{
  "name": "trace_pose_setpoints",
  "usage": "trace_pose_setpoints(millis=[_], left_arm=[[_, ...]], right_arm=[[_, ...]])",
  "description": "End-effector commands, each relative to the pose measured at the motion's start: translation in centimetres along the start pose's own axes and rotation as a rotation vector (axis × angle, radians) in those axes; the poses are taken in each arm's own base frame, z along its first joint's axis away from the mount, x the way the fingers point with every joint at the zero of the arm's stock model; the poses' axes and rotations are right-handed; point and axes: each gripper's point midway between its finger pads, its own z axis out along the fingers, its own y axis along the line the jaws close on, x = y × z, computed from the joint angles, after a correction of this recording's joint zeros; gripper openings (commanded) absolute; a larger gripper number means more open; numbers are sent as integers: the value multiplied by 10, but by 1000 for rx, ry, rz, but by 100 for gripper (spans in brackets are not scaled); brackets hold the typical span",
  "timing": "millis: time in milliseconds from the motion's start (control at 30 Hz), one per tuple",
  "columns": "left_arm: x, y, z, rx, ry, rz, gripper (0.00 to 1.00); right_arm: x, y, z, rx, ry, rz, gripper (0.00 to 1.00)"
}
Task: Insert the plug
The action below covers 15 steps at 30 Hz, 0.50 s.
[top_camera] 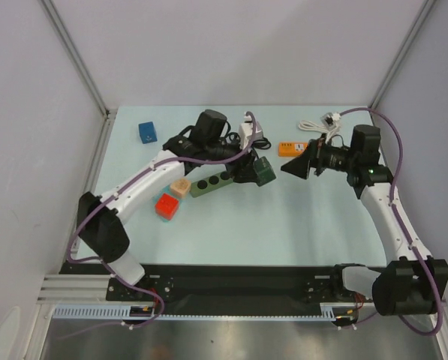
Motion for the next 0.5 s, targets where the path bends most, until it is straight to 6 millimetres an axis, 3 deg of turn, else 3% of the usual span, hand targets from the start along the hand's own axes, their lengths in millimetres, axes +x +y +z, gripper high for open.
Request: trace_pose_setpoints(millis=[0, 200, 333, 467], left_arm=[[-21, -52, -20, 229, -75, -37, 0], [-35, -76, -39, 358, -122, -31, 0], [-34, -81, -46, 355, -134, 4, 0], [-32, -86, -50, 372, -144, 31, 0]], right_arm=[[1, 58, 0, -249, 66, -243, 99], [8, 108, -2, -398, 57, -418, 100], [7, 114, 0, -412, 94, -401, 100], [21, 100, 13, -346, 170, -346, 100]])
